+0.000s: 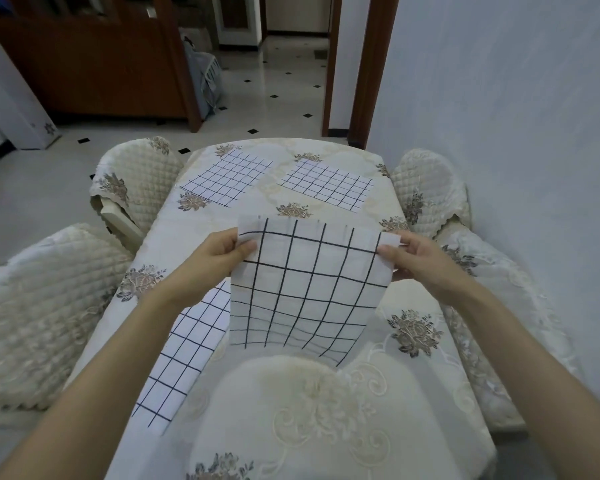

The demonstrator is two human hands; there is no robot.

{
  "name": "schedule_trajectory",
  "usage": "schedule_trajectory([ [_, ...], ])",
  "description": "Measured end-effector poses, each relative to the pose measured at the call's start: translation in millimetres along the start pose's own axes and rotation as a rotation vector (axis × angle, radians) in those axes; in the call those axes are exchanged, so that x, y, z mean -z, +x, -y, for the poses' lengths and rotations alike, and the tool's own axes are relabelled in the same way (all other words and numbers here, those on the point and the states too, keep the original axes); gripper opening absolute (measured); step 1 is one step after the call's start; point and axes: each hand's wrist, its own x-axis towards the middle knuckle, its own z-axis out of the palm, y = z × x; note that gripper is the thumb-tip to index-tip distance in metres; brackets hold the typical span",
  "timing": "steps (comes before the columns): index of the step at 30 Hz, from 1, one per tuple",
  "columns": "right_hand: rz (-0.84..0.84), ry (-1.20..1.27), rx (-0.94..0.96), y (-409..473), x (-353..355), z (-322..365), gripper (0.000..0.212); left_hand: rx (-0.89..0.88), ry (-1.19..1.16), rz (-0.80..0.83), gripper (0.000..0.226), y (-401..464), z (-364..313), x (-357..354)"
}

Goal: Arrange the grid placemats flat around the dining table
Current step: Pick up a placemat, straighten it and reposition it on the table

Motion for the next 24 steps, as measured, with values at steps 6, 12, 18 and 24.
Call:
schedule_trajectory([
  [6, -0.209, 0.053, 0.075, -3.6, 1.1, 12.6, 0.031, 0.094, -0.161, -0.082, 0.022, 20.3, 9.1, -18.8],
  [12, -0.381, 0.034, 0.161, -8.1, 6.9, 24.8, 0.038, 0.163, -0.227, -0.098, 0.023, 36.8, 25.8, -35.5],
  [18, -0.301, -0.262, 0.261, -16.3, 8.9, 31.0, 0.009, -0.136, 0.359, -0.258, 0.072, 42.6, -1.8, -58.6],
  [24, -0.206, -0.517, 0.314, -20.5, -3.5, 25.7, 0.004, -0.284, 0.535, 0.137, 0.079, 48.7, -51.9, -104.7],
])
